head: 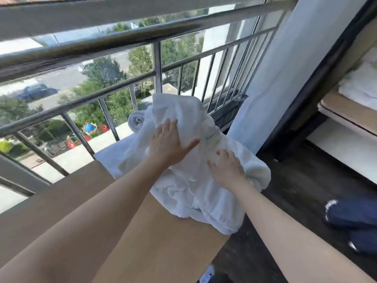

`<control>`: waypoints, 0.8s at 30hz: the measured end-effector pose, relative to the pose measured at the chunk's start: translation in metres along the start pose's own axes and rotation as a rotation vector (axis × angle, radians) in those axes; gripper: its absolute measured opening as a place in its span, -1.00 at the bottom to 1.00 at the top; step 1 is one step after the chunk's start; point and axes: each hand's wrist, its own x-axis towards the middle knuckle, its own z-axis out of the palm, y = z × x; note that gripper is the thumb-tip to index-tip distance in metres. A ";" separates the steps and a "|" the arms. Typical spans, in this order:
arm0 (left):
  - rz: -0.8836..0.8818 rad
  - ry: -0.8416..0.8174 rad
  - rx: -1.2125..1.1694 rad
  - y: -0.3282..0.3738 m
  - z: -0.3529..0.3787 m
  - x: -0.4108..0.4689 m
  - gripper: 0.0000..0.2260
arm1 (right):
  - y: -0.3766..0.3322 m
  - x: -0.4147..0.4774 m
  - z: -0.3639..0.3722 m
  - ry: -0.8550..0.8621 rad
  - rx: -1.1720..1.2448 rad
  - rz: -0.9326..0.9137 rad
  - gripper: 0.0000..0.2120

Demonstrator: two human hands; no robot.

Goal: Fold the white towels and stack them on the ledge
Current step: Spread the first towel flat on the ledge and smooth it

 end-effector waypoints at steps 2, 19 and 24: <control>-0.081 -0.034 0.034 0.003 0.005 0.006 0.09 | 0.004 0.007 0.000 -0.023 -0.024 0.040 -0.47; -0.231 0.279 0.043 -0.048 0.058 0.001 0.07 | 0.028 0.072 0.063 0.171 -0.218 0.013 -0.34; -0.245 0.312 0.042 -0.049 0.066 -0.001 0.03 | 0.037 0.080 0.072 0.292 -0.119 -0.041 -0.50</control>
